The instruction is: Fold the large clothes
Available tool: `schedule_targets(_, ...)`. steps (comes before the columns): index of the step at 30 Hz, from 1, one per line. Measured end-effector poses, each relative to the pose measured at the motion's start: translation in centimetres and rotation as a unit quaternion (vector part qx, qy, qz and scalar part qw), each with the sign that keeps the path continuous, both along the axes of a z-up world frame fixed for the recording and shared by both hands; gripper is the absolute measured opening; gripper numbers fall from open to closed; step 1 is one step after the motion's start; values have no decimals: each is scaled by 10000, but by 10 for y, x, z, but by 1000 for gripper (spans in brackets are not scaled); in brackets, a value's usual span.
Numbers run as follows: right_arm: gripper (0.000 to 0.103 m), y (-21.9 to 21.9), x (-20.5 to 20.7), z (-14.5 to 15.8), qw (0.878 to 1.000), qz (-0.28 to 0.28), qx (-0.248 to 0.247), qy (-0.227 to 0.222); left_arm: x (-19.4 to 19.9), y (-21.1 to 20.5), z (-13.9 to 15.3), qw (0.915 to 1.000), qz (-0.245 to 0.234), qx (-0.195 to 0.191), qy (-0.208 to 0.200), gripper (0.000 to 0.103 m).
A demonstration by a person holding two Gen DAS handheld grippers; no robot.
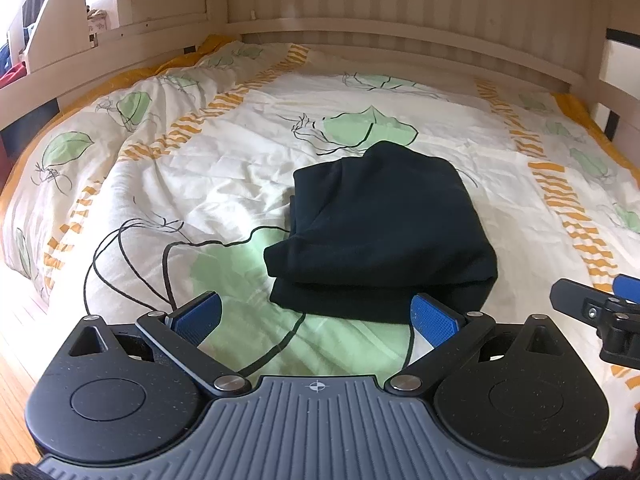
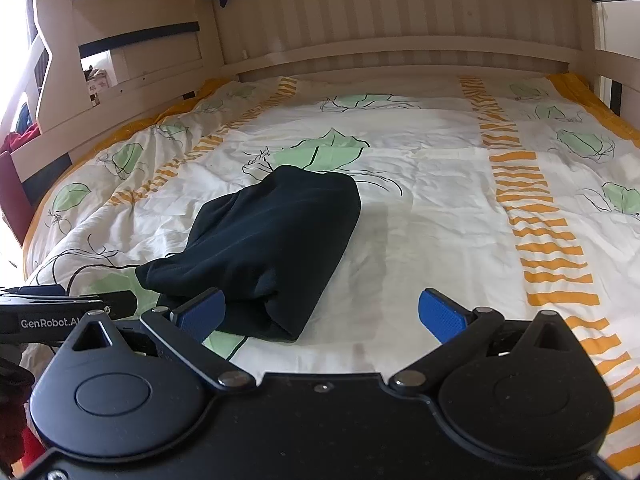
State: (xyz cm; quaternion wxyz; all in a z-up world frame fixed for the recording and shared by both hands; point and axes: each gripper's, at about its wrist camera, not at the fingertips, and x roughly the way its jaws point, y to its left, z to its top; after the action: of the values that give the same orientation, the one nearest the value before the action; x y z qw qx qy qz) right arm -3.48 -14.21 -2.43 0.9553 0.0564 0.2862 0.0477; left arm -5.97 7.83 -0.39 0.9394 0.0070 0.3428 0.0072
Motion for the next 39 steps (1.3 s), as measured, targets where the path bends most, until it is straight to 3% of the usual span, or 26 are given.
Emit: schedule_targets(39, 103, -5, 16, -13, 9993, 29, 49, 361, 13, 7, -8, 9995, -122, 148, 249, 102)
